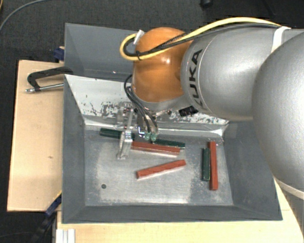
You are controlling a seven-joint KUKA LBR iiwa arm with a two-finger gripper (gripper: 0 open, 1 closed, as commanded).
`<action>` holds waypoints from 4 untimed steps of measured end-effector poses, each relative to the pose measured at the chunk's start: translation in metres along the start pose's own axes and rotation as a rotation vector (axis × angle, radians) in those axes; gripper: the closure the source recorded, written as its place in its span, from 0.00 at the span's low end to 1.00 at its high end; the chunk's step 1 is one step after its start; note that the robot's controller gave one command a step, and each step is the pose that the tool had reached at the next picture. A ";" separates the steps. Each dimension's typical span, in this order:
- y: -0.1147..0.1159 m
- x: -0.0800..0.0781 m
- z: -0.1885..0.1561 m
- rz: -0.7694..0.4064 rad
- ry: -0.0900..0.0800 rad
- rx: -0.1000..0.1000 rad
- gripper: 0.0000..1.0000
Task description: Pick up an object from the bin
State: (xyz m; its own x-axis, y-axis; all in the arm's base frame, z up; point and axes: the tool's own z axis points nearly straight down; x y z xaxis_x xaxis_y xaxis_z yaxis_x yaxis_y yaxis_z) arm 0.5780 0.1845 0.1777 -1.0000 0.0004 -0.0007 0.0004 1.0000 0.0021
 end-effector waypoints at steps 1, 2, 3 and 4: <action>-0.076 0.052 0.049 -0.164 0.001 0.002 0.00; -0.143 0.049 0.108 -0.103 -0.005 0.001 0.00; -0.140 0.050 0.107 -0.108 -0.003 0.000 1.00; -0.120 0.071 -0.035 -0.143 -0.012 0.000 1.00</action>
Offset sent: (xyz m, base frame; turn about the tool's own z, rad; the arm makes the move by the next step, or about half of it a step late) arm -0.0526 -0.0761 -0.0497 -0.1652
